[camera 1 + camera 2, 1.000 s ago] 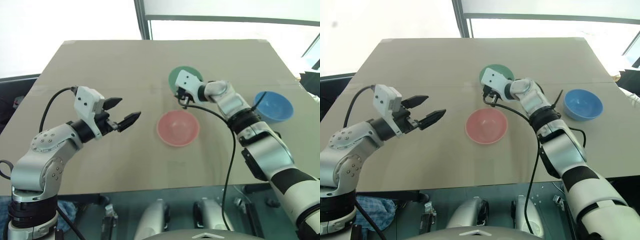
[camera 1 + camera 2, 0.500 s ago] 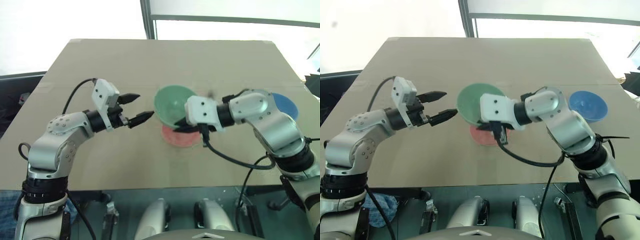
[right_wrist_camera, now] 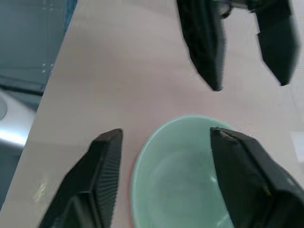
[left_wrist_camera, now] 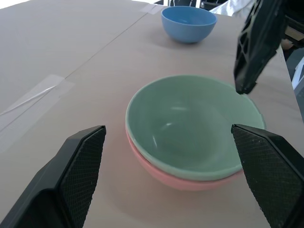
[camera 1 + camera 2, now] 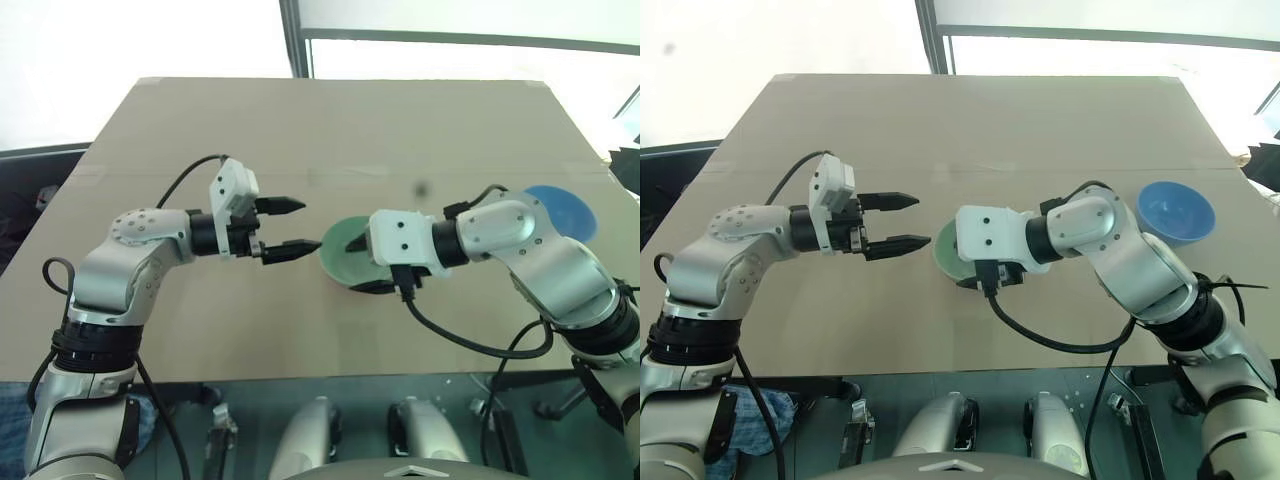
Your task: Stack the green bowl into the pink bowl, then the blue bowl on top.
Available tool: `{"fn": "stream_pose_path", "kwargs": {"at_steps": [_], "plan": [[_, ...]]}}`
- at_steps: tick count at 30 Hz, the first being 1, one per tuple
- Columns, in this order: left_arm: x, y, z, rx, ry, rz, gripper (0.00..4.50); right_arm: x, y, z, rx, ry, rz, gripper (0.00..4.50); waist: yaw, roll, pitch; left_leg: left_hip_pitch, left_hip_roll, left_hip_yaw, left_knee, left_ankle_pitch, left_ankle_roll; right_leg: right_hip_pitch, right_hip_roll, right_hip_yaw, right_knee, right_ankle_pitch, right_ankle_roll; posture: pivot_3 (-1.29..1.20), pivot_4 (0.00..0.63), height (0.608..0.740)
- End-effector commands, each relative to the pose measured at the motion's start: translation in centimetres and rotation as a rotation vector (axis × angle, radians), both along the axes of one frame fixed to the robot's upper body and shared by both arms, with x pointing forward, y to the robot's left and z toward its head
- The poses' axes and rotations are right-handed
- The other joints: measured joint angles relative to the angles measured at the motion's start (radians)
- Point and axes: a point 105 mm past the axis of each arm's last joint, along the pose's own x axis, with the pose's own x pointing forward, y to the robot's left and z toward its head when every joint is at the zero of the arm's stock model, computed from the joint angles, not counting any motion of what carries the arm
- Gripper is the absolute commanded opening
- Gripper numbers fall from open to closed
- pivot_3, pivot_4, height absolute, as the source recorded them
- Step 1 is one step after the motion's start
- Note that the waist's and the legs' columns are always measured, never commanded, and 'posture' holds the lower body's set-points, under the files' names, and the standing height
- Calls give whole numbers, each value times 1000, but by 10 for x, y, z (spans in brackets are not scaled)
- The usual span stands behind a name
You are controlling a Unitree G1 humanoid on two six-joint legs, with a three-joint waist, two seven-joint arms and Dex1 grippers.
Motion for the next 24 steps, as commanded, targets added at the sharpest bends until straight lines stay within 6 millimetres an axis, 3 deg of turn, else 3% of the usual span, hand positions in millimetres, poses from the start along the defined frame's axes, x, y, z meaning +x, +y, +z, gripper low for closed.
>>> {"fn": "stream_pose_path", "kwargs": {"at_steps": [1, 6, 12, 18, 24], "plan": [[-3, -5, 11, -1, -39, -45, 4500, 18, -20, 21, 61, -39, -142, 3314, 1, 0, 0, 0, 0, 0, 0, 0, 0, 0, 0, 0, 0, 0, 0, 0, 150, 740], [-7, -17, 13, -30, -21, -114, 4500, 57, -94, 18, 5, -82, -476, 3314, 15, 0, 0, -1, -1, 0, 2, -1, 2, 1, -1, 0, -1, 0, 0, 0, 150, 740], [-8, -42, 19, -37, -30, -220, 4500, 78, -177, 24, 80, -68, -865, 3314, 22, 0, 0, -1, 0, 0, 2, -1, 2, 2, 0, 0, -1, 0, 0, 0, 150, 740], [-5, -61, 20, -40, -47, -305, 4500, 82, -229, 5, 51, -76, -1070, 3314, 25, 0, 0, -1, 0, 1, 3, -1, 2, 3, 0, 0, -1, 0, 0, 0, 150, 740], [0, -69, 20, -41, -49, -340, 4500, 76, -252, -23, 35, -1, -1169, 3314, 21, 0, 1, -1, 1, 2, 4, -1, 2, 4, 2, 0, -1, 0, 0, 0, 150, 740]]}}
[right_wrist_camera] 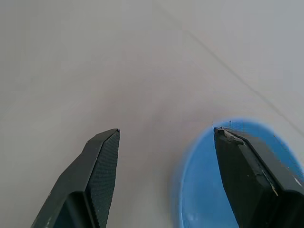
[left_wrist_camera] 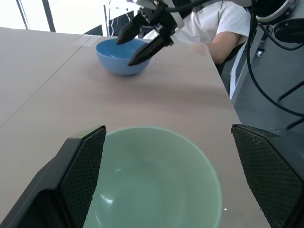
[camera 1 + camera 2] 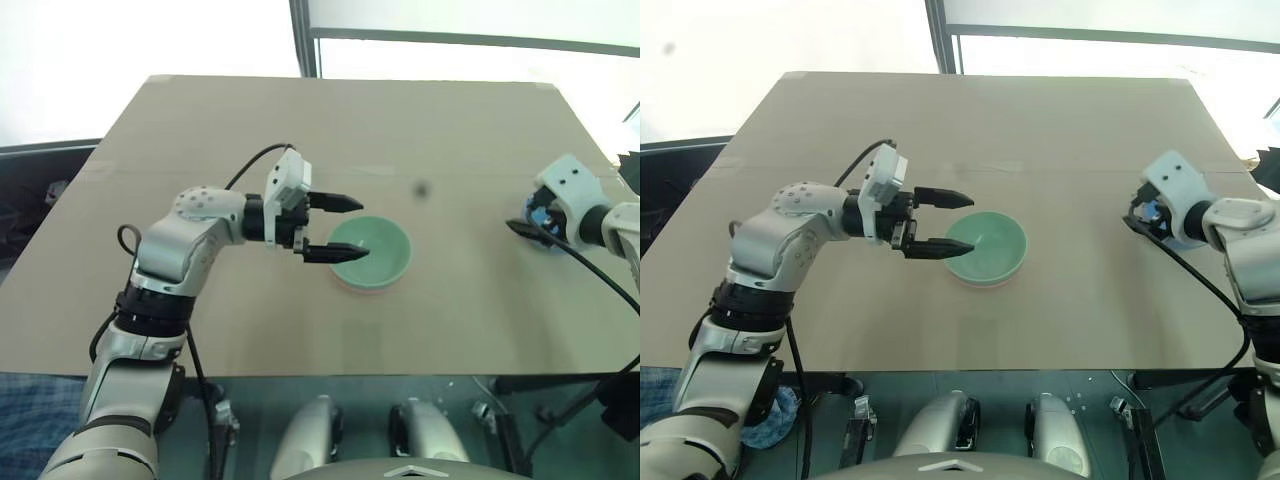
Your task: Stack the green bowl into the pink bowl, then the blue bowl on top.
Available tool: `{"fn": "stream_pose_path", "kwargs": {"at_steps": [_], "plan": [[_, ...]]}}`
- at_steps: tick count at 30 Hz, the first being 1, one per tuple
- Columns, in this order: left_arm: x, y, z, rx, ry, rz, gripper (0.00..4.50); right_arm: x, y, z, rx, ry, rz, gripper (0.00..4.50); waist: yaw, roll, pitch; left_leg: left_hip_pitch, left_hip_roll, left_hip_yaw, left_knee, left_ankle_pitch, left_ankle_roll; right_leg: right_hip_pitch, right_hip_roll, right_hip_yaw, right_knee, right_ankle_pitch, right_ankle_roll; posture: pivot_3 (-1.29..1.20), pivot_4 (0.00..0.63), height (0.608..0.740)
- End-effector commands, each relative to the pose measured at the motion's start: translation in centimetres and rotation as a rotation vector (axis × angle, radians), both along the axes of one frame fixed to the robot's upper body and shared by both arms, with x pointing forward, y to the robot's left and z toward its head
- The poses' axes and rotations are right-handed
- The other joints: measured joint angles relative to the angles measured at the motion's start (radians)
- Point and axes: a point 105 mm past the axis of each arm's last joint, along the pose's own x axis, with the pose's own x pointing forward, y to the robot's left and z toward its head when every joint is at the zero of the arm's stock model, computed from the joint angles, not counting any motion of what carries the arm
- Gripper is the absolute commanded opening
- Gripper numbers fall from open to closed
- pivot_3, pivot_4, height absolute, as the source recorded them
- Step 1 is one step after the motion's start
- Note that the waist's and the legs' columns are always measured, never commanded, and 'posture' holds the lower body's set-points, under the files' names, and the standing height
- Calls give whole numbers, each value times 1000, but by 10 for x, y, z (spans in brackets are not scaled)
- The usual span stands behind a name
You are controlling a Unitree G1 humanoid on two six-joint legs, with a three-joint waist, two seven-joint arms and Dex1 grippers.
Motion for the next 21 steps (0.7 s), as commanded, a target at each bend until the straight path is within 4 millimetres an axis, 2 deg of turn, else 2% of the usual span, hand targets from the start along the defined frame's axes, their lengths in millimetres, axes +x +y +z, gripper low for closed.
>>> {"fn": "stream_pose_path", "kwargs": {"at_steps": [1, 4, 8, 9, 11, 16, 21], "plan": [[1, -4, 8, -2, -46, -31, 4500, -1, -16, 4, -15, -38, -57, 3314, 0, 0, 0, 0, 0, 0, 0, 0, 0, 0, 0, 0, 0, 0, 0, 0, 150, 740], [1, -7, 7, -2, -48, -40, 4500, -3, -29, -10, -46, -10, -88, 3314, 2, 0, 0, 1, 0, 0, 1, 0, 0, 1, 1, 0, 1, 0, 0, 0, 150, 740], [2, -7, 7, -2, -50, -43, 4500, -2, -34, -15, -47, -6, -95, 3314, 2, 0, 0, 0, 0, 1, 2, 0, 0, 1, 1, 0, 1, 0, 0, 0, 150, 740], [2, -7, 7, -2, -50, -42, 4500, -2, -33, -15, -44, -7, -95, 2571, 2, 0, 0, 1, 0, 1, 2, 0, 0, 1, 1, 0, 1, 0, 0, 0, 150, 740], [3, -6, 7, 0, -53, -35, 4500, -2, -33, -17, -43, -4, -89, 2095, 2, 0, 0, 1, 1, 0, 2, 0, 0, 1, 2, 0, 1, 0, 0, 0, 150, 740], [5, -4, 6, 2, -62, -14, 4500, 0, -31, -18, -44, -4, -74, 95, 3, 0, 0, 1, 1, 1, 2, 0, 0, 1, 2, 0, 1, 0, 0, 0, 150, 740], [6, -2, 6, 1, -67, -5, 4500, 3, -26, -16, -45, -10, -44, 95, 2, 0, 0, 1, 1, 0, 2, 0, 0, 1, 2, 0, 1, 0, 0, 0, 150, 740]]}}
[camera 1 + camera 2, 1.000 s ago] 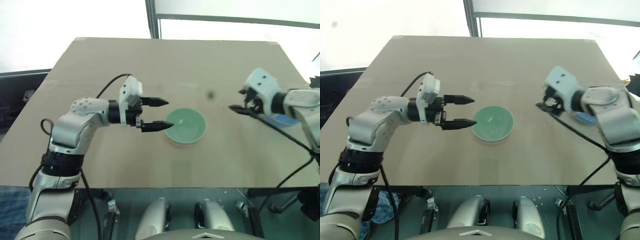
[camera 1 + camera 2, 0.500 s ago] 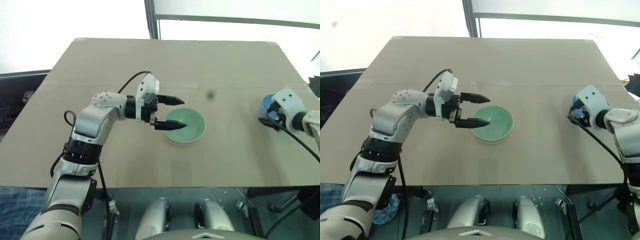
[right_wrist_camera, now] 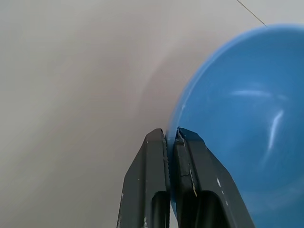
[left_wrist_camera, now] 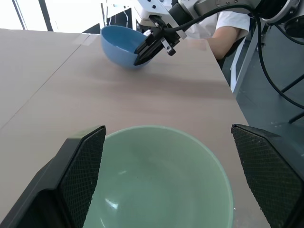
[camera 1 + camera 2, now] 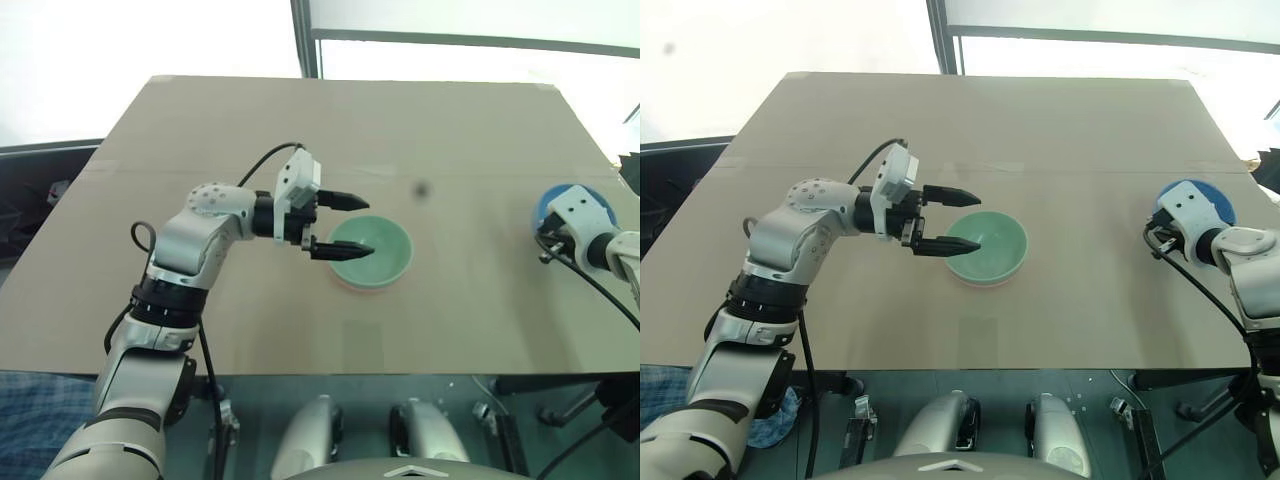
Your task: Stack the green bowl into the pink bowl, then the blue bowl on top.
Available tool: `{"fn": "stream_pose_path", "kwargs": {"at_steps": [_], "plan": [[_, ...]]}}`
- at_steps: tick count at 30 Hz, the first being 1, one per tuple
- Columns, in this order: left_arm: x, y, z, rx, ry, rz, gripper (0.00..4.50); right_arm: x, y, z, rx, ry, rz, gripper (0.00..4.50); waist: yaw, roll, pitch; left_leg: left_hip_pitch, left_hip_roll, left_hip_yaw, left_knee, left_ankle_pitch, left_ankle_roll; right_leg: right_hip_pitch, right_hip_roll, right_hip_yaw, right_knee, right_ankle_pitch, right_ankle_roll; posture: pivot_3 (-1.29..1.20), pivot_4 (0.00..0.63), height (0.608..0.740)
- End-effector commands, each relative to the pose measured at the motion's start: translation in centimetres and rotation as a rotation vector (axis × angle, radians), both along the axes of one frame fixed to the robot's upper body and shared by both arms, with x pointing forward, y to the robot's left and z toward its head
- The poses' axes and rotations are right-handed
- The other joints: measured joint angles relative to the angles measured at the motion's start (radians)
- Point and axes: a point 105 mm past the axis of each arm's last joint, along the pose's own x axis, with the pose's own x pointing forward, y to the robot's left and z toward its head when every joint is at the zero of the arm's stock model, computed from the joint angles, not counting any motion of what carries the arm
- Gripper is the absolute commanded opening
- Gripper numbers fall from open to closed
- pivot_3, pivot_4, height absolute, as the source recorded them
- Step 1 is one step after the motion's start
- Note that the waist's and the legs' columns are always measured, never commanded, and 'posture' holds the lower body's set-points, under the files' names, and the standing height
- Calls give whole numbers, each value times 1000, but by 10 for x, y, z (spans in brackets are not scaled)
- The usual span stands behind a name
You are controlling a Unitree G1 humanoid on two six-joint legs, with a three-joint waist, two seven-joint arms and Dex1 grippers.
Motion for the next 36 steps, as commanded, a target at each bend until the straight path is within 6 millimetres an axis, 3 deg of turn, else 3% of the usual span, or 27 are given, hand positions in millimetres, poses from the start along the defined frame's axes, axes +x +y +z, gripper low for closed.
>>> {"fn": "stream_pose_path", "kwargs": {"at_steps": [1, 3, 8, 14, 20, 31, 36], "plan": [[1, 4, 10, -12, -52, 13, 4500, 6, 7, 19, -29, -60, 51, 95, -1, 0, 0, 0, 0, 0, 0, 0, 0, 0, 0, 0, 0, 0, 0, 0, 150, 740], [2, 7, 10, -9, -54, 27, 4500, 8, 19, 27, -42, -89, 111, 95, -1, 0, 0, 0, 0, 0, 0, 0, 0, 0, 0, 0, 0, 0, 0, 0, 150, 740], [5, 19, 13, -12, -60, 76, 4500, 5, 84, 62, 36, -161, 350, 95, -11, 1, 0, 1, 1, 0, 0, 0, 0, 0, 1, 1, 1, 0, 0, 0, 150, 740], [13, 40, 23, -35, -79, 190, 4500, -37, 161, 80, 141, -114, 705, 95, -3, 0, 1, 0, 2, -1, 0, 0, 0, 0, 1, 0, 0, 0, 0, 0, 150, 740], [14, 69, 21, -3, -82, 293, 4500, -79, 210, 85, 193, -42, 984, 95, 2, 0, 1, 0, 1, -1, 0, 0, 0, 0, 0, 0, -1, 0, 0, 0, 150, 740], [11, 77, 24, 2, -86, 305, 4500, -93, 235, 91, 167, -47, 1100, 95, 0, -1, 1, 0, 1, -2, 0, 0, 0, 0, -1, -1, 0, 0, 0, 0, 150, 740], [10, 77, 22, -4, -73, 294, 4500, -95, 235, 91, 180, -39, 1088, 1741, 0, -1, 1, 0, 1, -2, 0, 0, 0, 0, -2, -1, 0, 0, 0, 0, 150, 740]]}}
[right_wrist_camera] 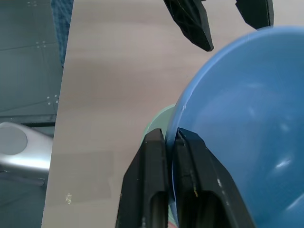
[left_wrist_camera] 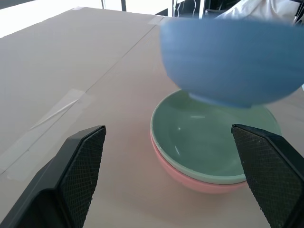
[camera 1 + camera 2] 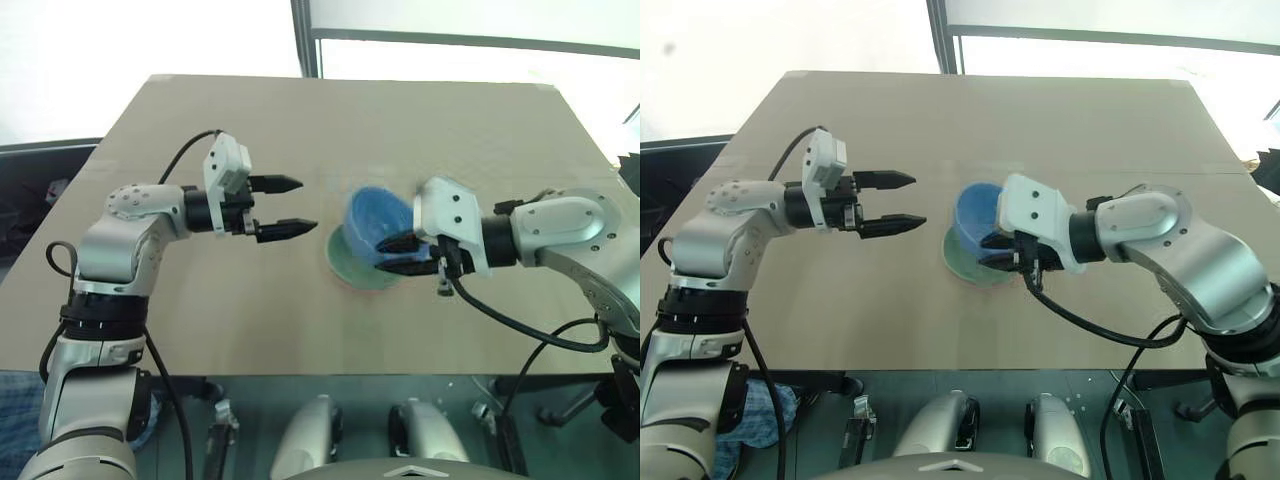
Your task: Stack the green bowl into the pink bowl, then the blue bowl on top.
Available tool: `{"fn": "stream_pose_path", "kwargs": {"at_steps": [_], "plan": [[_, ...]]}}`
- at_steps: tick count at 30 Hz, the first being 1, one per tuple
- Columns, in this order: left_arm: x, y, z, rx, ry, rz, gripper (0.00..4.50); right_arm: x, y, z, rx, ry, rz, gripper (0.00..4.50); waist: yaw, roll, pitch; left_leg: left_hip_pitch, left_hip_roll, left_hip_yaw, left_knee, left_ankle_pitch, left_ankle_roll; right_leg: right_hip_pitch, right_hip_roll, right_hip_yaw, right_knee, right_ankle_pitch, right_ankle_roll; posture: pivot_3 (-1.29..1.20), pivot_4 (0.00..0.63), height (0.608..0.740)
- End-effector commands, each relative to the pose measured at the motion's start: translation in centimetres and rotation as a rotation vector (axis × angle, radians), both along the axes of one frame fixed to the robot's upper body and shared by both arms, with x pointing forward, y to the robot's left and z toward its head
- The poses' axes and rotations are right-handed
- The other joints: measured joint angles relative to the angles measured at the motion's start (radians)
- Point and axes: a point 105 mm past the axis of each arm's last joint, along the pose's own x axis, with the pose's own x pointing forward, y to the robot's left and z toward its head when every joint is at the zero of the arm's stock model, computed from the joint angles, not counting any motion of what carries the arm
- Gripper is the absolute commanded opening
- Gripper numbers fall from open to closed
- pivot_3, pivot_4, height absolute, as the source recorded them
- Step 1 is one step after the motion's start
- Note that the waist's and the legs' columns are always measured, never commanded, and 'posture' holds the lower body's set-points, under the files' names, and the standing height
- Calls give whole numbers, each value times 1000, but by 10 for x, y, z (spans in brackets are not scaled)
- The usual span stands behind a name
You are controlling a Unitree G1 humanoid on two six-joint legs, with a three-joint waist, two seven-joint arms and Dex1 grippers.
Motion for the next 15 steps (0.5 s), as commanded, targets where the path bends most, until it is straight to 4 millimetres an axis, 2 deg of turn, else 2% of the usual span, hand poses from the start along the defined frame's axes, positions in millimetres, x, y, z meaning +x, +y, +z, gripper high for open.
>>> {"fn": "stream_pose_path", "kwargs": {"at_steps": [1, 4, 9, 11, 13, 15], "plan": [[-4, 0, 11, -7, -39, -15, 4500, -1, 1, 11, 26, -30, -15, 2002, 0, 0, 0, 0, 0, 0, 0, 0, 0, 0, 0, 0, 0, 0, 0, 0, 150, 740], [-3, -1, 10, -5, -38, -21, 4500, 5, -8, 17, 54, -17, -68, 2002, 0, 0, 0, 0, 0, 0, 0, 0, 0, 0, 0, 0, 0, 0, 0, 0, 150, 740], [-5, -1, 9, -4, -36, -23, 4500, 33, -54, 11, 104, -7, -277, 2002, 4, -2, -1, 0, 0, 0, 0, 0, 0, 0, -1, 0, 0, 0, 0, 0, 150, 740], [-6, 1, 6, 5, -43, -12, 4500, 31, -72, 2, 144, 19, -304, 2002, 3, -2, -1, 0, -1, 0, 0, 0, 1, 0, -2, 0, -1, 0, 0, 0, 150, 740], [-8, 7, 0, -2, -23, 17, 4500, 22, -98, -15, 162, 51, -337, 2002, 3, -2, -1, -1, -1, 0, -1, -1, 1, 0, -2, 0, -2, 0, 0, 0, 150, 740], [-14, 12, -6, -13, 8, 34, 4500, 11, -113, -25, 170, 67, -353, 2002, 2, -2, -1, -1, -1, 0, -2, -1, 2, 0, -2, 0, -2, 0, 0, 0, 150, 740]]}}
